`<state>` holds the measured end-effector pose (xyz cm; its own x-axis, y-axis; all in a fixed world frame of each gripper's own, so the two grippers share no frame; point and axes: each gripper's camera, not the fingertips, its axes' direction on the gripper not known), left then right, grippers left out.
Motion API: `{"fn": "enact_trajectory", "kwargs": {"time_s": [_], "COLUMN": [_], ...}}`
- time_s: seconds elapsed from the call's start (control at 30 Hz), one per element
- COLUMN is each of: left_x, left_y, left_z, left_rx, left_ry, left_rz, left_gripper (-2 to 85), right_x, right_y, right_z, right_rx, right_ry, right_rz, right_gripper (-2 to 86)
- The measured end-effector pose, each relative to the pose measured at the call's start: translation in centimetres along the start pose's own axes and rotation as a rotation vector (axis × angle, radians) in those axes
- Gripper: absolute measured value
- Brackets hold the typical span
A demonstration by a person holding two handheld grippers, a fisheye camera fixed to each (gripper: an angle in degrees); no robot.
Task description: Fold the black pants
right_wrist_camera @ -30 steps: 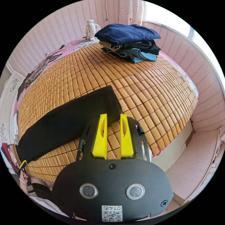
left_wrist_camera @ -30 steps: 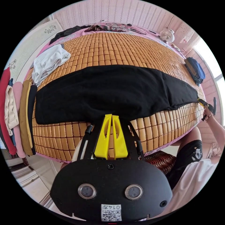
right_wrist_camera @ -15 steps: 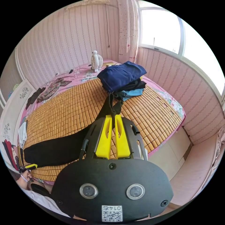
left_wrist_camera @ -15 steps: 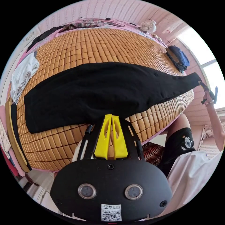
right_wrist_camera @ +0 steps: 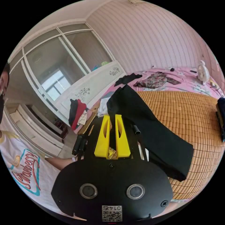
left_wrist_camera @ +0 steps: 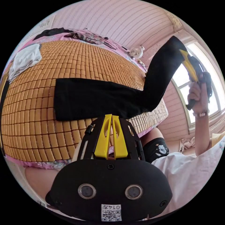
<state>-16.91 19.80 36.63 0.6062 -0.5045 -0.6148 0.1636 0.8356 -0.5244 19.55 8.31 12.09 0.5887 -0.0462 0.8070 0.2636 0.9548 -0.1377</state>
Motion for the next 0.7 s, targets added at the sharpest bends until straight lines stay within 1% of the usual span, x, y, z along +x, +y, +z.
{"fn": "enact_trajectory", "kwargs": {"time_s": [0.03,0.07,0.1,0.13,0.17,0.27,0.3,0.43,0.53,0.6,0.63,0.7], "left_x": [-0.9,-2.4,-3.8,-4.4,-5.5,-6.6,-6.5,-6.0,-5.4,-5.5,-5.4,-5.7], "left_y": [0.4,1.3,2.1,2.4,2.8,2.7,2.2,-0.1,-1.9,-2.7,-2.7,-3.7], "left_z": [-0.9,-2.3,-3.4,-3.8,-4.3,-4.7,-4.6,-3.8,-1.9,0.4,0.3,0.3], "left_rx": [0.014,0.042,0.063,0.068,0.068,0.085,0.099,0.121,0.078,-0.013,0.007,-0.015], "left_ry": [-0.016,-0.05,-0.09,-0.106,-0.119,-0.094,-0.113,-0.151,-0.21,-0.301,-0.312,-0.349], "left_rz": [-0.024,-0.063,-0.103,-0.124,-0.157,-0.174,-0.162,-0.145,-0.122,-0.098,-0.086,-0.081], "left_gripper": [-0.5,-0.2,0.8,1.3,3.3,6.5,7.4,8.4,8.4,7.1,7.0,6.4], "right_x": [-0.1,0.1,0.3,0.8,1.0,1.2,1.3,4.0,6.1,7.2,7.8,8.4], "right_y": [1.2,2.5,3.2,4.4,5.1,5.1,5.1,4.7,5.1,5.3,5.3,5.2], "right_z": [5.6,10.7,12.9,15.9,17.1,16.3,16.1,14.3,13.0,12.7,12.6,12.5], "right_rx": [-0.112,-0.275,-0.351,-0.467,-0.522,-0.485,-0.486,-0.504,-0.496,-0.509,-0.515,-0.518], "right_ry": [-0.075,-0.081,-0.051,0.013,0.024,-0.001,0.006,0.094,0.202,0.258,0.289,0.323], "right_rz": [0.013,0.019,0.03,0.064,0.067,0.036,0.029,0.086,0.132,0.153,0.171,0.185], "right_gripper": [6.5,7.2,7.3,7.3,7.2,6.6,6.4,5.1,3.2,2.5,2.2,1.8]}}
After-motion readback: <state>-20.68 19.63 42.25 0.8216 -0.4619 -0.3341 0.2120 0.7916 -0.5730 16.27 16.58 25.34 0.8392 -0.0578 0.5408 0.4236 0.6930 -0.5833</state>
